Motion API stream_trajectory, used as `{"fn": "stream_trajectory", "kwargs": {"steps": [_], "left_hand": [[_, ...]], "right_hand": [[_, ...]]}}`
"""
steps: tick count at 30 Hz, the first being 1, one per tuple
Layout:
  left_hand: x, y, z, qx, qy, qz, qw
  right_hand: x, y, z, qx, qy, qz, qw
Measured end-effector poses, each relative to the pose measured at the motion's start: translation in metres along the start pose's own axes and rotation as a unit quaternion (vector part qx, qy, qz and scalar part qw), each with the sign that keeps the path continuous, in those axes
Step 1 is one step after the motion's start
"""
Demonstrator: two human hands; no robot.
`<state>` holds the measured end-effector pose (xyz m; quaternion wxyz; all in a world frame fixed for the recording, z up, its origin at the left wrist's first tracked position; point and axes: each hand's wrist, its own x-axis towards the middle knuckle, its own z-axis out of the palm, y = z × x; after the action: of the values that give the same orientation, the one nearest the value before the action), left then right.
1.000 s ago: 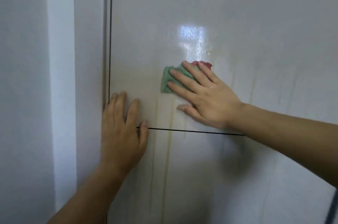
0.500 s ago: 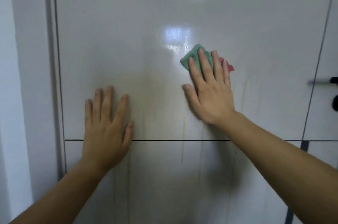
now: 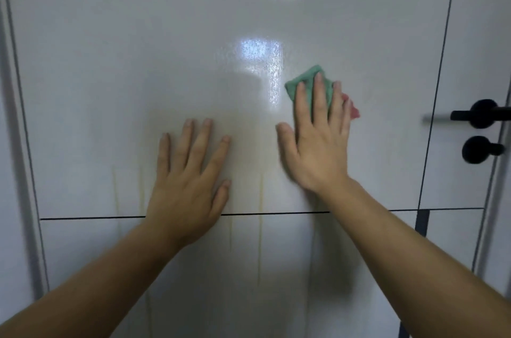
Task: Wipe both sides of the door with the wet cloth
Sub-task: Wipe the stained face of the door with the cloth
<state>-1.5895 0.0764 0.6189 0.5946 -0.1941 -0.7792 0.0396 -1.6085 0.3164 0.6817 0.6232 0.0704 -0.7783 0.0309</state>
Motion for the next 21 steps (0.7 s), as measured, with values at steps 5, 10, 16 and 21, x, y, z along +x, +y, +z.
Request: {"fn": "stream_trajectory", "kwargs": {"steps": [5,10,16,21], "left_hand": [[0.011,0.019,0.011,0.012,-0.01,-0.003,1.0],[0.012,0.022,0.014,0.019,-0.012,-0.012,1.0],[0.016,0.03,0.012,0.013,0.004,-0.035,0.999],[0.033,0.052,0.012,0.013,-0.008,-0.007,1.0]], "right_hand": [[-0.035,0.026,0.001,-0.033,-0.04,-0.186,0.981],[0.005,0.07,-0.011,-0.015,-0.011,-0.034,0.999],[-0.036,0.046,-0.003,-0.007,-0.039,-0.143,0.989],[0.026,0.104,-0.017,0.009,0.01,0.05,0.999]]}}
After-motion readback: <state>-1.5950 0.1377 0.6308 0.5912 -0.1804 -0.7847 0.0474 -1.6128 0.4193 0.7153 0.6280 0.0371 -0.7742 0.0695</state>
